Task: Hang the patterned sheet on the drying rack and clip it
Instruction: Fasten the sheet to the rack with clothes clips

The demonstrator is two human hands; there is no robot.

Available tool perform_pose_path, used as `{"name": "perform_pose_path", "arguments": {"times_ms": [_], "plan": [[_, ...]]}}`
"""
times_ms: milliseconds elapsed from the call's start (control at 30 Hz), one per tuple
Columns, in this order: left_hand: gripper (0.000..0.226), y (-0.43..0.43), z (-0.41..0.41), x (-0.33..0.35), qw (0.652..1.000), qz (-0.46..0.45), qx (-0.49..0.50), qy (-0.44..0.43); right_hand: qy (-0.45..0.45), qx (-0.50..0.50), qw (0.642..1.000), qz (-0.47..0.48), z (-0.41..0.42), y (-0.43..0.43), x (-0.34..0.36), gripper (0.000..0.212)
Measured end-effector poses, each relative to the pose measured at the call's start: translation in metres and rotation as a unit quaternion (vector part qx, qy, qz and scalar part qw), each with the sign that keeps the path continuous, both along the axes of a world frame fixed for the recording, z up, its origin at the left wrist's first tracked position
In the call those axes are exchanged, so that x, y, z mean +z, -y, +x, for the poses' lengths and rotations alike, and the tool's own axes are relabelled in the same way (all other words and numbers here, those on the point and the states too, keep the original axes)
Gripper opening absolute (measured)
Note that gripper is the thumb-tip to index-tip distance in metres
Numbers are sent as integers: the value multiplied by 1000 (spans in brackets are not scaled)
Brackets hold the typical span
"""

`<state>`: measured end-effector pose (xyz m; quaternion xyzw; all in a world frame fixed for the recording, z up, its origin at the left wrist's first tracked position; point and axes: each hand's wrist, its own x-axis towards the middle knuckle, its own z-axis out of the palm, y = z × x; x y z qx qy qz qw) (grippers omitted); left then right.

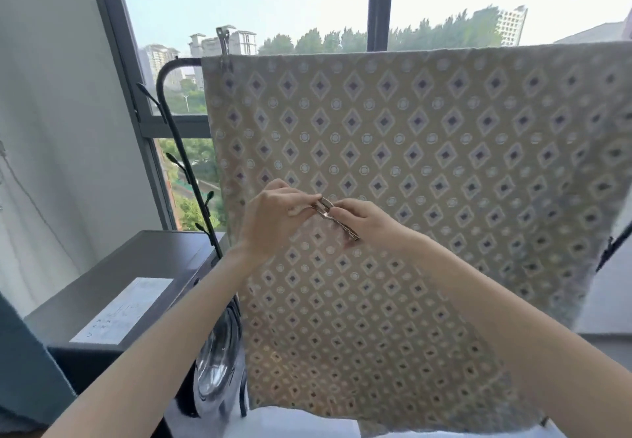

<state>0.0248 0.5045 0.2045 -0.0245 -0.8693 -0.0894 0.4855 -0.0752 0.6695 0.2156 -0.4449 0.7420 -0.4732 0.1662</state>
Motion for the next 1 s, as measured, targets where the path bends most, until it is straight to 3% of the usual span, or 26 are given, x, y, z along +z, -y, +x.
{"name": "perform_pose_path", "arguments": {"times_ms": [167, 400, 600, 733, 867, 1000], "plan": [[23, -48, -40, 2, 997, 70, -20, -32, 92, -33, 995, 7, -37, -66, 0, 25], [24, -129, -99, 1, 989, 118, -16, -84, 241, -39, 965, -94, -82, -157, 9, 29], [30, -170, -142, 12, 984, 154, -22, -92, 236, -86, 946, -204, -115, -199, 27, 38], [32, -189, -170, 32, 981, 167, -42, -87, 143, -149, 954, -219, -143, -211, 46, 32], [33, -187, -202, 55, 985, 158, -64, -24, -51, -199, 959, -197, -170, -211, 75, 41], [39, -173, -236, 88, 990, 121, -75, -8, -293, -232, 910, -179, -197, -200, 114, 49]]}}
